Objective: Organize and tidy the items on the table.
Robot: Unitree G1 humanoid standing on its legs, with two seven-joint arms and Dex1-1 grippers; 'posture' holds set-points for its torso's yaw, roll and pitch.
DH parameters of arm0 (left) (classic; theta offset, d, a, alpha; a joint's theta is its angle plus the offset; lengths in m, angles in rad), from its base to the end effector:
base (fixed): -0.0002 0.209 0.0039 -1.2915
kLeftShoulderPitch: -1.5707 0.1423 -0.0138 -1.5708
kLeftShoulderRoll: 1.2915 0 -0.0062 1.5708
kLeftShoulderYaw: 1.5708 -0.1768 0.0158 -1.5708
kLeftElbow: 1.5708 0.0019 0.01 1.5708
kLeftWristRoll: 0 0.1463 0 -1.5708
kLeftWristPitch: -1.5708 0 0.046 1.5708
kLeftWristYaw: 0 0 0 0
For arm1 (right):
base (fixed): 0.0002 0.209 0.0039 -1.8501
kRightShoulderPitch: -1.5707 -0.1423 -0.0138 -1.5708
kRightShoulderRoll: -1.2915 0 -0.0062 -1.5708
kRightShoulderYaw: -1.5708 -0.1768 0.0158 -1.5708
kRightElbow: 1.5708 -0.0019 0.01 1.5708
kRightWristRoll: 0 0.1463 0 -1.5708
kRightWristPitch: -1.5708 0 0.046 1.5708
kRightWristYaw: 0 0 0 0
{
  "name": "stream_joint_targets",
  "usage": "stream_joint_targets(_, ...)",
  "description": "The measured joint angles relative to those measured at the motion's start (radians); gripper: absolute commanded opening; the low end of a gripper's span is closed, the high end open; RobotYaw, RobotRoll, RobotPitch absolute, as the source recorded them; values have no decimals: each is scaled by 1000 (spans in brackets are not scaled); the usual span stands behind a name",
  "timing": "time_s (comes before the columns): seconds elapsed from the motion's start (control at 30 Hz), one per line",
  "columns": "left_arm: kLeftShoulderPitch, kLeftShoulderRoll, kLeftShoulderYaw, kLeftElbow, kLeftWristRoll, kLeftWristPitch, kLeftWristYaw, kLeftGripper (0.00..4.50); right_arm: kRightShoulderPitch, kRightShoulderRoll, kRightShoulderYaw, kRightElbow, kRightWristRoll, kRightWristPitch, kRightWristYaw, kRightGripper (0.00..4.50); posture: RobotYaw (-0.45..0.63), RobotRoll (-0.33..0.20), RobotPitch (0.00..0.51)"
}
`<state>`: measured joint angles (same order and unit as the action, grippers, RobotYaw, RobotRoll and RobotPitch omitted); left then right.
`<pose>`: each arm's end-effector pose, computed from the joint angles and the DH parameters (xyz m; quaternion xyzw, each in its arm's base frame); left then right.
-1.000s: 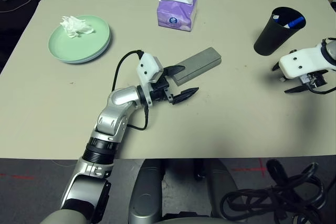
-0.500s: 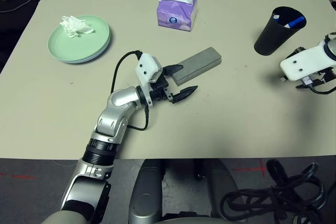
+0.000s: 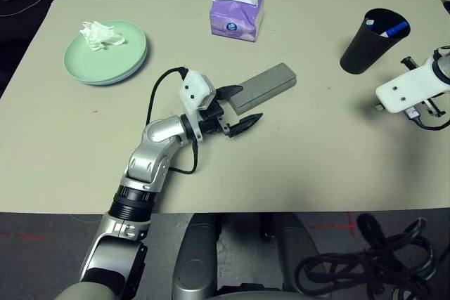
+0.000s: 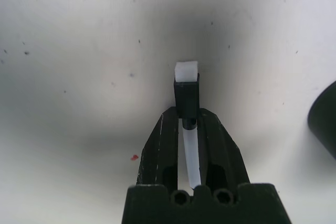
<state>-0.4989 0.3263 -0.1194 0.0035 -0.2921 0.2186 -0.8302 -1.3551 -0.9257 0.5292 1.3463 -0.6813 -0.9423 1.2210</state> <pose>0.2854 0.1511 0.1613 0.0854 -0.0846 -0.5023 0.8563 0.3238 -0.3014 0.2779 -0.7019 0.2577 0.4703 0.4688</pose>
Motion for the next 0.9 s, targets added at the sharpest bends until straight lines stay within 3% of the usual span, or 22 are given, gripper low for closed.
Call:
stream_joint_targets(0.3, -21, 2, 2, 18, 0, -15, -5, 4500, 13, 4, -109, 0, 140, 34, 178, 342, 144, 0, 262)
stream_joint_targets(0.5, -51, 3, 3, 70, 1, -39, -22, 4500, 49, 53, -317, -8, 445, 240, 373, 342, 110, 0, 222)
stream_joint_targets(0.77, -90, 14, 5, 174, 6, -87, -67, 4500, 162, 66, -389, -186, 795, 497, 384, 342, 62, 0, 176)
stream_joint_targets(0.9, -114, 17, 4, 218, 15, -106, -81, 4500, 220, 67, -471, -276, 914, 611, 384, 342, 48, 0, 160)
